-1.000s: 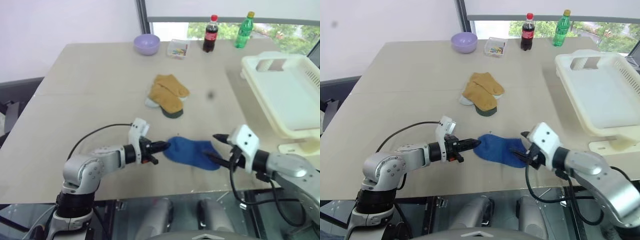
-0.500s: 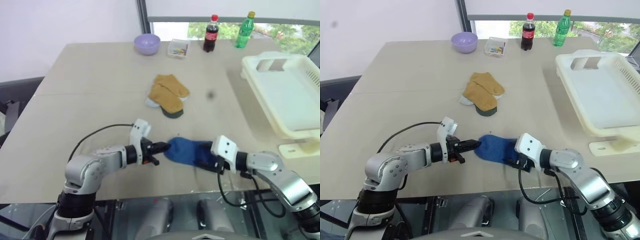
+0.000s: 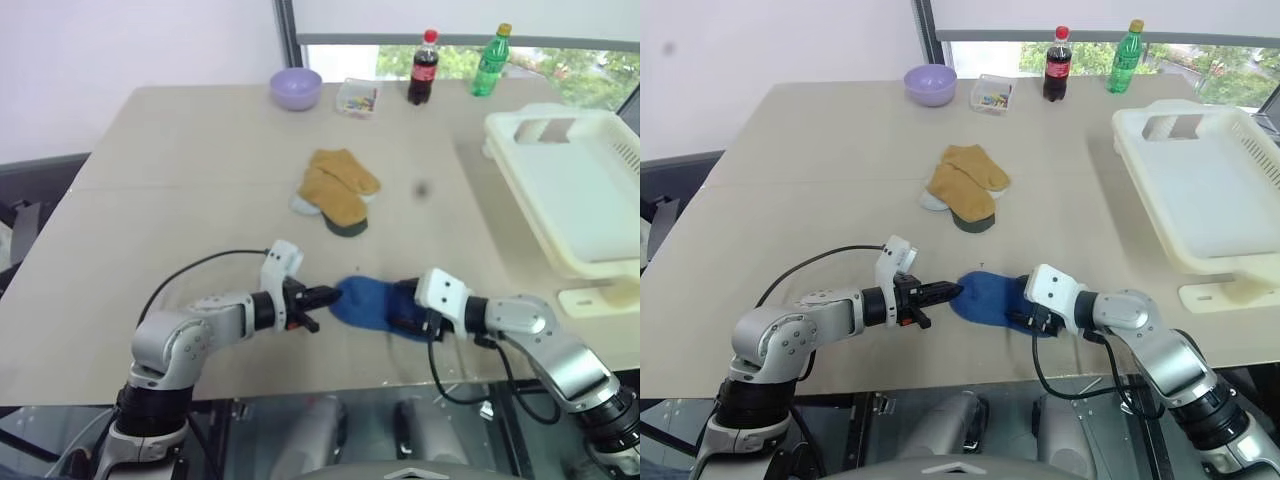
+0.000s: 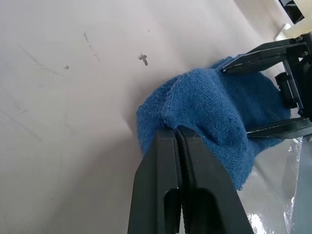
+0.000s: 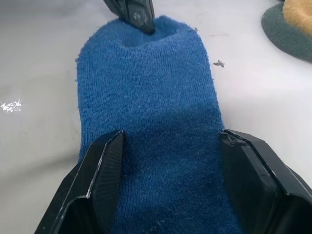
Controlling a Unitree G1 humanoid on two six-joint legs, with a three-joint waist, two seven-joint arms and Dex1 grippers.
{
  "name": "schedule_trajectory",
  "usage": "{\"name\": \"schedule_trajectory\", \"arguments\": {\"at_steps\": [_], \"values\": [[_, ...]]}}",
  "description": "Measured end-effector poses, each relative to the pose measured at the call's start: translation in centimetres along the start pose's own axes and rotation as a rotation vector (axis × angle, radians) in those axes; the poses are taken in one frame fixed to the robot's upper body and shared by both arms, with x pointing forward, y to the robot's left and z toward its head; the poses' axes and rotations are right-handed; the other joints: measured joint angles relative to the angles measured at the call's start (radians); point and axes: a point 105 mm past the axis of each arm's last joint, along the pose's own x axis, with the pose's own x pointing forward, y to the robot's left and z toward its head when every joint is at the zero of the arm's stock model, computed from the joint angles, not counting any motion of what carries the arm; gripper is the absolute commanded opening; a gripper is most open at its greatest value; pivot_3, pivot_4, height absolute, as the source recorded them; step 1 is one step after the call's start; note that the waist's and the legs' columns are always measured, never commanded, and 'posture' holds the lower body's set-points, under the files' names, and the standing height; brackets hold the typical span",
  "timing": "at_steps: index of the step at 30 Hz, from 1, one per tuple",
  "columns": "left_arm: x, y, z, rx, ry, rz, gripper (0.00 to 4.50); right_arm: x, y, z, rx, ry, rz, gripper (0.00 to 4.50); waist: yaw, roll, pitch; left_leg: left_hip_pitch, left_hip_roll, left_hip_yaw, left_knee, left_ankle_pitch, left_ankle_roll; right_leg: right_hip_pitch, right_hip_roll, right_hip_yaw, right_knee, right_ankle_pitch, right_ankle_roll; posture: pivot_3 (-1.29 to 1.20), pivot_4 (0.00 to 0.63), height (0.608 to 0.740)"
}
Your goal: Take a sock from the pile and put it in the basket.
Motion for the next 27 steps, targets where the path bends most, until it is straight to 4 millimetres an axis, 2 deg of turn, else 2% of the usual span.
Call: {"name": "schedule_trajectory", "arguments": {"at_steps": [2, 3, 5, 7, 8, 9, 10, 14, 17, 22, 27], "values": [[0.0, 0.0, 0.1, 0.002, -0.006, -0.001, 0.00, 0.0, 0.0, 0.0, -0.004, 0.003, 0.001, 3.17, 0.000, 0.000, 0.000, 0.000, 0.000, 0.000, 0.000, 0.000, 0.000, 0.001, 0.000, 0.000, 0.000, 0.000, 0.000, 0.00, 0.150, 0.740], [0.1, -0.1, 0.1, 0.000, -0.013, -0.003, 0.30, 0.0, 0.0, 0.0, -0.007, 0.005, 0.003, 3.26, 0.000, 0.000, 0.000, 0.000, 0.000, 0.000, 0.000, 0.000, 0.000, 0.001, 0.000, 0.000, 0.000, 0.000, 0.000, 0.00, 0.150, 0.740], [0.1, -0.1, 0.2, 0.003, -0.023, -0.005, 0.94, 0.0, 0.0, 0.0, -0.009, 0.006, 0.002, 3.28, 0.000, 0.000, 0.000, 0.001, 0.000, 0.000, 0.000, 0.000, 0.000, 0.001, 0.000, 0.000, 0.000, 0.000, 0.000, 0.00, 0.150, 0.740], [0.0, 0.0, 0.5, 0.006, -0.046, -0.003, 1.80, 0.0, 0.0, 0.0, -0.011, 0.006, 0.001, 3.28, 0.000, 0.000, 0.000, 0.001, 0.000, 0.000, 0.000, 0.000, 0.000, 0.001, 0.000, 0.000, 0.000, 0.000, 0.000, 0.00, 0.150, 0.740], [-0.1, 0.1, 0.6, 0.005, -0.054, 0.000, 1.92, 0.0, 0.0, 0.0, -0.011, 0.007, 0.001, 3.28, 0.000, 0.000, 0.000, 0.001, 0.000, 0.000, 0.000, 0.000, 0.000, 0.001, 0.000, 0.000, 0.000, 0.000, 0.000, 0.00, 0.150, 0.740], [-0.2, 0.5, 0.9, -0.018, -0.075, 0.016, 2.93, 0.0, 0.0, 0.0, -0.011, 0.007, 0.001, 3.28, 0.000, 0.000, -0.001, 0.001, 0.000, 0.000, 0.000, 0.000, 0.000, 0.001, 0.000, 0.000, 0.000, 0.000, 0.000, 0.00, 0.150, 0.740], [-0.4, 1.0, 0.9, -0.031, -0.084, 0.036, 3.08, 0.0, 0.0, 0.0, -0.011, 0.006, 0.001, 3.28, 0.000, 0.000, -0.001, 0.001, 0.000, 0.000, 0.000, 0.000, 0.000, 0.001, 0.000, 0.000, 0.000, 0.000, 0.000, 0.00, 0.150, 0.740], [-1.2, 1.7, 1.5, -0.091, -0.127, 0.040, 3.08, 0.0, 0.0, 0.0, -0.012, 0.003, -0.001, 3.28, 0.000, 0.000, -0.001, 0.001, 0.000, 0.000, 0.000, 0.000, 0.000, 0.001, 0.000, 0.000, 0.000, 0.000, 0.000, 0.00, 0.150, 0.740], [-1.3, 2.2, 1.0, -0.148, -0.108, 0.048, 3.08, 0.2, 0.0, 0.0, -0.005, -0.032, -0.008, 3.28, -0.001, -0.001, -0.001, 0.001, 0.000, 0.000, 0.000, 0.000, 0.000, 0.002, 0.000, -0.001, 0.000, 0.000, 0.000, 0.00, 0.150, 0.740], [-1.3, 1.7, 0.7, -0.195, -0.078, -0.007, 3.08, 0.4, 0.3, 0.4, -0.004, -0.082, -0.003, 3.28, -0.003, -0.001, -0.001, 0.001, 0.000, 0.000, 0.000, 0.000, 0.000, 0.001, 0.000, 0.000, 0.001, 0.000, 0.000, 0.00, 0.150, 0.740], [-1.1, 1.7, 0.7, -0.196, -0.069, -0.024, 3.08, 0.8, 0.8, 1.6, 0.023, -0.175, 0.017, 3.28, -0.002, 0.000, -0.001, 0.002, 0.000, 0.000, 0.000, 0.000, 0.000, 0.001, 0.000, 0.000, 0.001, 0.000, 0.000, 0.00, 0.150, 0.740]]}}
